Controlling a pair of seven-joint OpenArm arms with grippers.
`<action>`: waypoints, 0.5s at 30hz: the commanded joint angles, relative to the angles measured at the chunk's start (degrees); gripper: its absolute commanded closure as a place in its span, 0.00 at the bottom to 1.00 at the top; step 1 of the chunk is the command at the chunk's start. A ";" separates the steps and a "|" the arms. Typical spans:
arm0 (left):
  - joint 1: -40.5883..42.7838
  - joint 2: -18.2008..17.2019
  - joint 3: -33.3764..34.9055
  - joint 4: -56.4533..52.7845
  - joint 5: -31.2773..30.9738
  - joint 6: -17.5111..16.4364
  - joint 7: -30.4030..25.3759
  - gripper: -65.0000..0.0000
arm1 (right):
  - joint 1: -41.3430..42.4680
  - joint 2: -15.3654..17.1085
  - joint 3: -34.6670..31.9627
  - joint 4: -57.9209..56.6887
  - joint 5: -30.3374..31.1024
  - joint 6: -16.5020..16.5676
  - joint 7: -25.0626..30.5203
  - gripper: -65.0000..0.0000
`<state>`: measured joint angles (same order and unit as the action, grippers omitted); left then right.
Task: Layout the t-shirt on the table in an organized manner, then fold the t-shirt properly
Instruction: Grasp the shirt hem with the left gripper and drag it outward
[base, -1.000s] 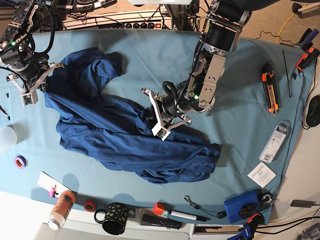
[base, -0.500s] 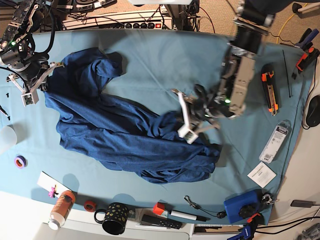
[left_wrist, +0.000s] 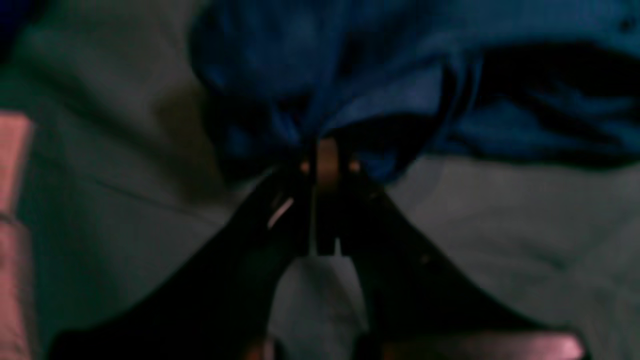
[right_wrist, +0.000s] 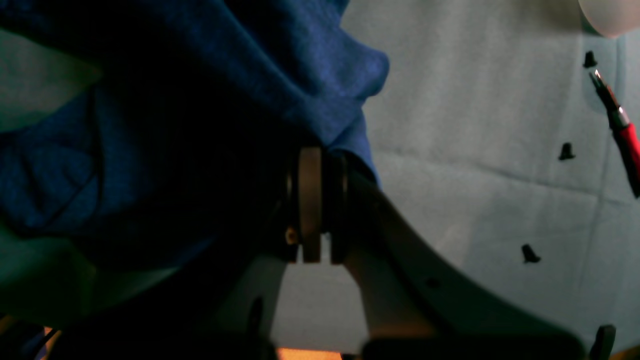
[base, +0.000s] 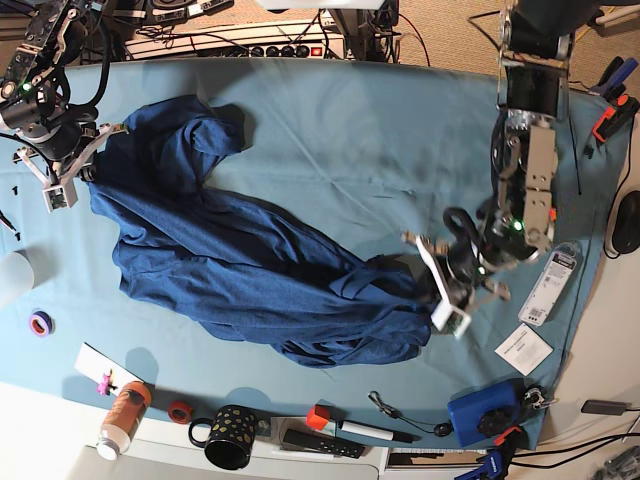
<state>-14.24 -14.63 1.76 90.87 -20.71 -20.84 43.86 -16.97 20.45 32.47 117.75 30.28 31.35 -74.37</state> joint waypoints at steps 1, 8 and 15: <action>-2.56 -0.15 -0.35 0.96 -0.52 -0.17 -1.51 1.00 | 0.31 1.03 0.50 0.92 0.31 -0.04 0.90 1.00; -11.17 -0.13 -0.35 -3.04 0.63 -0.17 -4.72 1.00 | 0.31 1.05 0.50 0.92 0.11 -0.04 0.90 1.00; -21.55 -0.15 -0.35 -16.96 2.27 -0.17 -6.38 1.00 | 0.31 1.03 0.50 0.92 0.13 -0.04 0.90 1.00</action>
<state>-33.98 -14.48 1.67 72.90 -18.06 -21.26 38.85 -16.97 20.45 32.47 117.75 30.17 31.38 -74.39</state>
